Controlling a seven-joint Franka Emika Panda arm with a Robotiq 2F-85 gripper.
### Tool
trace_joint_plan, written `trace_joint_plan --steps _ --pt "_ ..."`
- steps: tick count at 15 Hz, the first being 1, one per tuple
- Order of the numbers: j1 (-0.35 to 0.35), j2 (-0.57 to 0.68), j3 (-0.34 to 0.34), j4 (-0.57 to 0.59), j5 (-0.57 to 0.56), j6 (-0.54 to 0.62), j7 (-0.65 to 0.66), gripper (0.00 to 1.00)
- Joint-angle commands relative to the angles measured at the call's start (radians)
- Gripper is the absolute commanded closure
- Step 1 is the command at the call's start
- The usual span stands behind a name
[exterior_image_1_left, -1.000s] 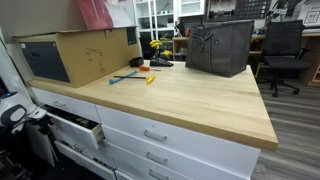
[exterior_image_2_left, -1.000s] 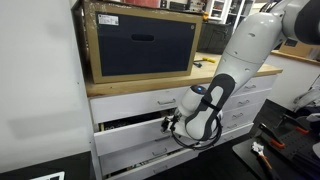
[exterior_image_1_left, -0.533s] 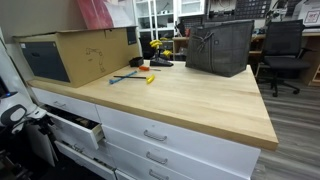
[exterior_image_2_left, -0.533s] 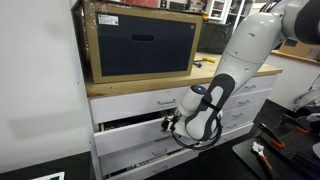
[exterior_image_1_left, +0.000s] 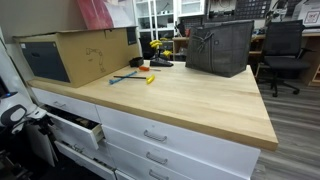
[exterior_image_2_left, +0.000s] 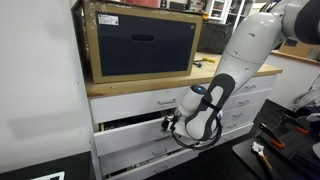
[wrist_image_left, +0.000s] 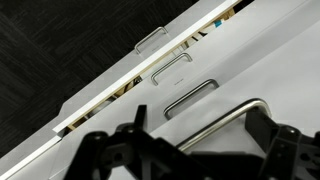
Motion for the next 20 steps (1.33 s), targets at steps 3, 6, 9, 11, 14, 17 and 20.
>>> trace_joint_plan --steps 3,6,9,11,14,17,20 --pt "0.162 -0.011 -0.113 -0.036 0.067 0.012 -0.002 0.00" --pt "0.278 -0.045 -0.144 -0.061 0.127 0.028 0.014 0.00" --pt "0.404 -0.073 -0.182 -0.062 0.195 0.032 0.027 0.00" --pt "0.494 -0.094 -0.249 -0.069 0.228 0.026 0.035 0.00" --pt "0.585 -0.141 -0.358 -0.098 0.260 0.013 0.021 0.00" --pt "0.655 -0.174 -0.466 -0.130 0.283 -0.012 0.027 0.00" --pt "0.632 -0.205 -0.459 -0.145 0.312 0.010 0.046 0.00"
